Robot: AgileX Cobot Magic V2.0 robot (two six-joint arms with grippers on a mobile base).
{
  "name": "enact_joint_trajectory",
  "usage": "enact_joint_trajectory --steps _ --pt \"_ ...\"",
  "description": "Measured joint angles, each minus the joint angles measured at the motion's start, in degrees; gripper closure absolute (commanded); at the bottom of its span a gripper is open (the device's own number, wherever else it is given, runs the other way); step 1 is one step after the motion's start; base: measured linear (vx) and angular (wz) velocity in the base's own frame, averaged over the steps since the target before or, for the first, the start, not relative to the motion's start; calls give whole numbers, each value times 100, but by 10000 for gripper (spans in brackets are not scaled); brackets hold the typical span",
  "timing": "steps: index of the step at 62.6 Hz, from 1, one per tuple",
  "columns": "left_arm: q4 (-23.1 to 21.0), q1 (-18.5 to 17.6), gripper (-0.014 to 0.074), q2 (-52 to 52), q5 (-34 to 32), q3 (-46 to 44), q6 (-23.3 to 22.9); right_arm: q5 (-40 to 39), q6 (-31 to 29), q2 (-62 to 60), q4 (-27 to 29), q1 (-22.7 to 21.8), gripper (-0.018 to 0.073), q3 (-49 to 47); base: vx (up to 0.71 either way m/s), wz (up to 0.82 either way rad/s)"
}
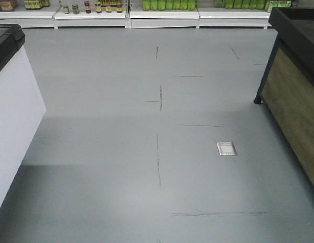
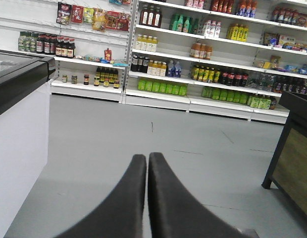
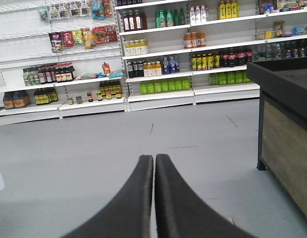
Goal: Pick three apples into basket with both arms
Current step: 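Drive the base forward across the grey floor toward the fruit tables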
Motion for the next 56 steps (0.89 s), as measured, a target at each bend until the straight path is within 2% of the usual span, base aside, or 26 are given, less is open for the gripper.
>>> enact_joint_trajectory --steps 56 --pt "0 0 603 0 0 0 0 0 0 0 0 0 564 0 3 2"
